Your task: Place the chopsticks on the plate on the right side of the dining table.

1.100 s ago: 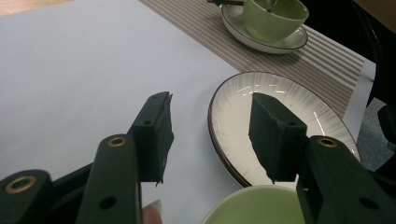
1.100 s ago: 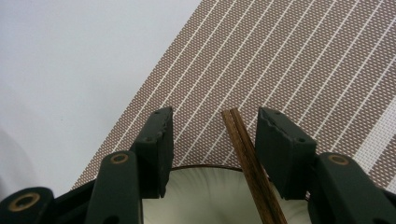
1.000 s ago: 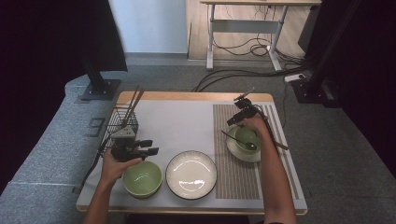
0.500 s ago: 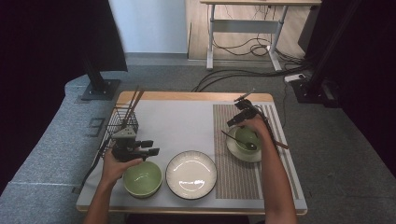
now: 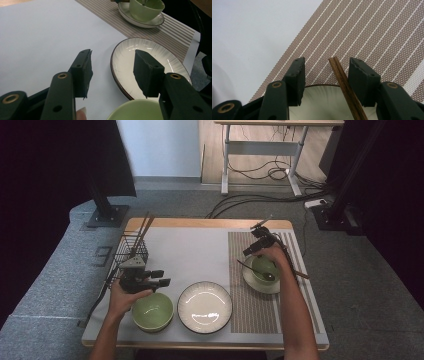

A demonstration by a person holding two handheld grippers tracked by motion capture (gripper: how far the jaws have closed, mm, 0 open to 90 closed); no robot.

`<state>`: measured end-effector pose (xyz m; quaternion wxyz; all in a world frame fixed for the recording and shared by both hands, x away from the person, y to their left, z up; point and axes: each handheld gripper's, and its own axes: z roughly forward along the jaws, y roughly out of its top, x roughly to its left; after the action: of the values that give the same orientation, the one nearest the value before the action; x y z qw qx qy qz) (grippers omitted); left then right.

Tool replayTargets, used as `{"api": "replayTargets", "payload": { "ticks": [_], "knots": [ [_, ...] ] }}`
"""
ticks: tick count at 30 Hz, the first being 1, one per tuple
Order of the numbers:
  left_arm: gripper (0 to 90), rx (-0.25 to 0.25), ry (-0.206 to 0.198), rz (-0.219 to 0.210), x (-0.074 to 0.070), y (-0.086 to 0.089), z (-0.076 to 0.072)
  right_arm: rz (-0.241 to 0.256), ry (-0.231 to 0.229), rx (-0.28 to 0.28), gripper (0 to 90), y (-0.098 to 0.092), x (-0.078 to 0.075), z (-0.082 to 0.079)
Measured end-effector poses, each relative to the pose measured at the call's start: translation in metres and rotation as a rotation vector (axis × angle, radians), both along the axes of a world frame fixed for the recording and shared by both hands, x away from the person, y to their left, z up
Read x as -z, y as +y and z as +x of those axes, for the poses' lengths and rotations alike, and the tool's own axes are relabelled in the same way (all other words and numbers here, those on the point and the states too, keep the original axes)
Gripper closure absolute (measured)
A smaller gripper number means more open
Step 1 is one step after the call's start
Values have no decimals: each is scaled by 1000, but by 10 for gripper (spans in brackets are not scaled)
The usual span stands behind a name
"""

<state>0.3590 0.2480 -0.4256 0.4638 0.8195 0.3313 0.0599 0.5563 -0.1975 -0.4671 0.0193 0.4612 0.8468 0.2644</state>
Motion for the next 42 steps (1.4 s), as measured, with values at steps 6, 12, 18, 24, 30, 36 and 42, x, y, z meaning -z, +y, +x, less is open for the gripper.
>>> {"api": "replayTargets", "payload": {
  "ticks": [6, 12, 18, 24, 30, 36, 42],
  "knots": [
    [490, 0, -1, -1, 0, 0, 0, -5, 8, -7, 485, 2, -1, 0],
    [491, 0, -2, -2, 0, 0, 0, -7, 7, -26, 485, 5, -2, -1],
    [490, 0, -2, -4, -1, 1, 0, -9, 13, -37, 485, 7, -2, -1],
    [490, 0, -2, -4, -1, 1, 0, -9, 14, -43, 485, 8, -4, -1],
    [490, 0, -2, -5, -1, 1, 0, -9, 18, -54, 487, 9, -4, -2],
    [490, -1, -2, -6, -1, 1, 0, -7, 18, -54, 489, 10, -4, -2],
    [490, 0, -1, -5, -1, 1, 0, -6, 18, -53, 489, 9, -4, -2]
  ]
}}
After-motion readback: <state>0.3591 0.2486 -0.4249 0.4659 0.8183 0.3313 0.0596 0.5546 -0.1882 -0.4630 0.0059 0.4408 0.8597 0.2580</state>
